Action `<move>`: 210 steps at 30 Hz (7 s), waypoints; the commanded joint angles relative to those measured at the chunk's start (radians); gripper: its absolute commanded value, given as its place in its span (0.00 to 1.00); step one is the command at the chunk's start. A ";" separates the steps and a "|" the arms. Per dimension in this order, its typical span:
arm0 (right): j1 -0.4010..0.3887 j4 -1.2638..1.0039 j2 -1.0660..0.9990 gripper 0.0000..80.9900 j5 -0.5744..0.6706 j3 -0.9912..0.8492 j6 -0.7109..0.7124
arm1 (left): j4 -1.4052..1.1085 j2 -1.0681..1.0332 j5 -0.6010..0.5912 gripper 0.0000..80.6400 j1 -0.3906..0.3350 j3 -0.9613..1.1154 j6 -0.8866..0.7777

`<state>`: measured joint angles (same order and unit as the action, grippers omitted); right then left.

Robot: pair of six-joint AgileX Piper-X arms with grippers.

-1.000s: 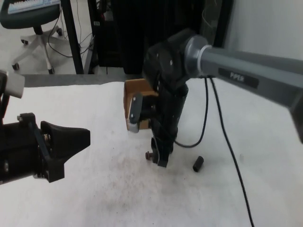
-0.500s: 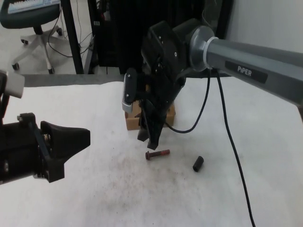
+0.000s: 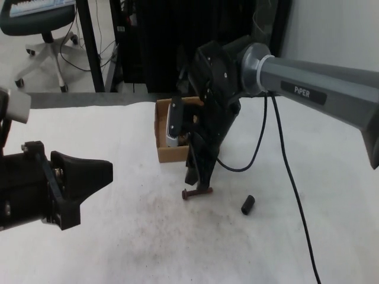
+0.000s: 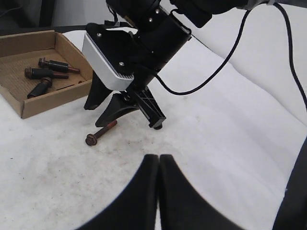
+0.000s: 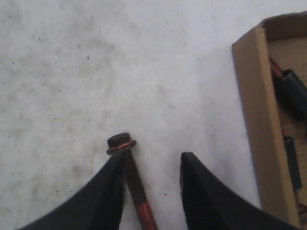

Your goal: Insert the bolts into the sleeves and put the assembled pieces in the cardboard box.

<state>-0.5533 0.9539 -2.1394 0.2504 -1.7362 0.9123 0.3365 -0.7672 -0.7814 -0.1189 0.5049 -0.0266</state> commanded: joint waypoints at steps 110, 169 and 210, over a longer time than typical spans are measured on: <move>-0.123 -0.096 -0.034 0.01 -0.104 0.123 -0.121 | -0.009 0.010 0.040 0.00 -0.003 0.005 0.027; 0.624 -0.075 0.996 0.01 0.220 0.477 -0.702 | 0.541 -1.297 0.376 0.33 -0.612 1.233 0.139; 0.623 0.001 1.042 0.01 0.220 0.477 -0.710 | 0.491 -1.439 0.625 0.51 -0.702 1.253 0.049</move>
<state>0.0683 0.9424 -1.1099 0.4677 -1.2553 0.2010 0.8372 -2.2154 -0.1739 -0.8173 1.7475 0.0233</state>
